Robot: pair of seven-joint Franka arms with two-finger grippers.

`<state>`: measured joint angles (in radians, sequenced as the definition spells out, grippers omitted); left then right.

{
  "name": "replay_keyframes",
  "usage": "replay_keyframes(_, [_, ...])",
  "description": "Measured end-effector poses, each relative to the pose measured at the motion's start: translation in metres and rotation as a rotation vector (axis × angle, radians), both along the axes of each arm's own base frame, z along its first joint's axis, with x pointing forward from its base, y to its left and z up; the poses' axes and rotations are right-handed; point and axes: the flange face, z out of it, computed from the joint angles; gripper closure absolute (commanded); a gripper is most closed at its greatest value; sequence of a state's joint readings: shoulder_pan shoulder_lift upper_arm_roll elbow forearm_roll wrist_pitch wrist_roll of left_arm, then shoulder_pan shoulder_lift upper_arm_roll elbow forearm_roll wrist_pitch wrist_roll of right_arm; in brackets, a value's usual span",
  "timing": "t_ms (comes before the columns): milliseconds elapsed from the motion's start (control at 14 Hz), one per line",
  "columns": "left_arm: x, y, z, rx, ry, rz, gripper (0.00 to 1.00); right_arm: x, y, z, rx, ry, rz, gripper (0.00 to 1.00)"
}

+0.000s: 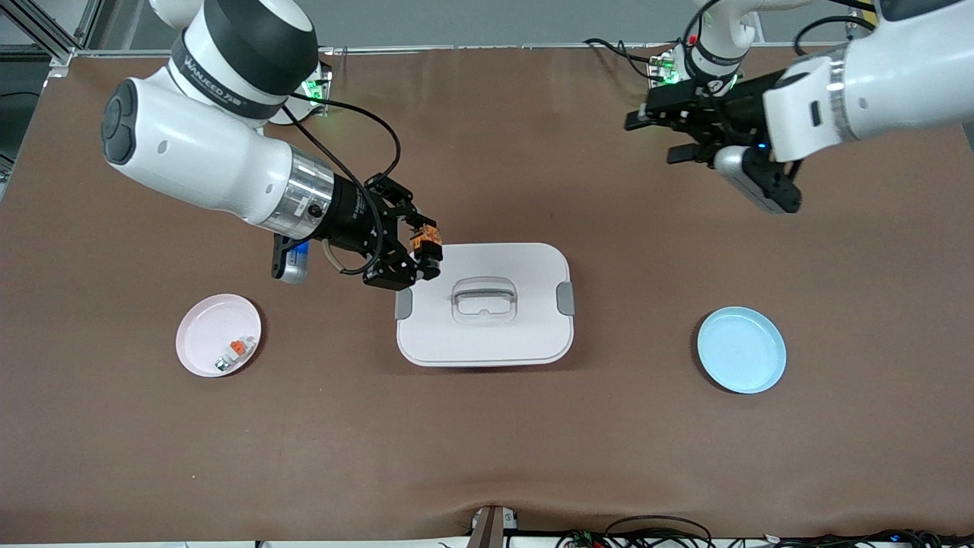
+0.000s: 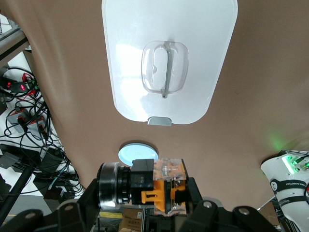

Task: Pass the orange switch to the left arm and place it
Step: 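Lift the black switch with the right gripper and carry it over the box, then bring the left gripper to the black switch held by the right gripper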

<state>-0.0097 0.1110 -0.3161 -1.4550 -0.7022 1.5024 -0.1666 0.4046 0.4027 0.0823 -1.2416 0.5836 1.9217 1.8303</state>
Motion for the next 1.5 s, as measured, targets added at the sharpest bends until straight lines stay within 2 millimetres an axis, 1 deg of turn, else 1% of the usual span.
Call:
replay_keyframes(214, [-0.009, -0.056, 0.0, -0.006, -0.001, 0.076, 0.0, -0.001, 0.008, 0.001, 0.011, -0.003, -0.029, 1.0])
replay_keyframes(357, [-0.01, -0.089, -0.01, -0.021, -0.005, 0.094, 0.0, -0.003, 0.014, 0.003, 0.019, -0.005, -0.042, 1.0])
replay_keyframes(429, [-0.01, -0.102, -0.017, -0.026, -0.003, 0.098, 0.0, -0.004, 0.017, 0.004, 0.024, -0.009, -0.05, 1.0])
replay_keyframes(500, [-0.008, -0.11, -0.026, -0.029, 0.001, 0.102, 0.0, -0.006, 0.021, 0.005, 0.028, -0.01, -0.056, 1.0])
replay_keyframes(643, [0.001, -0.115, -0.045, -0.027, 0.021, 0.109, 0.0, -0.009, 0.027, 0.005, 0.03, -0.009, -0.052, 1.0])
replay_keyframes(714, [0.003, -0.12, -0.054, -0.026, 0.03, 0.107, 0.0, -0.01, 0.029, 0.005, 0.03, -0.008, -0.05, 1.0])
replay_keyframes(786, [0.002, -0.128, -0.06, -0.026, 0.034, 0.102, 0.01, -0.011, 0.031, 0.005, 0.03, -0.007, -0.049, 1.0])
replay_keyframes(857, [0.001, -0.135, -0.065, -0.027, 0.035, 0.097, 0.04, -0.011, 0.031, 0.004, 0.03, -0.006, -0.05, 1.0])
replay_keyframes(929, [0.002, -0.138, -0.067, -0.03, 0.033, 0.1, 0.06, -0.011, 0.031, 0.003, 0.029, -0.005, -0.051, 1.0])
replay_keyframes(1071, [0.009, -0.136, -0.067, -0.042, 0.012, 0.13, 0.06, -0.011, 0.032, 0.003, 0.03, -0.003, -0.051, 1.0])
replay_keyframes(1286, [0.021, -0.131, -0.061, -0.072, -0.044, 0.195, 0.06, -0.012, 0.034, 0.003, 0.031, -0.002, -0.053, 1.0])
replay_keyframes(1500, [0.03, -0.132, -0.058, -0.102, -0.098, 0.252, 0.06, -0.012, 0.035, 0.003, 0.032, -0.004, -0.054, 1.0])
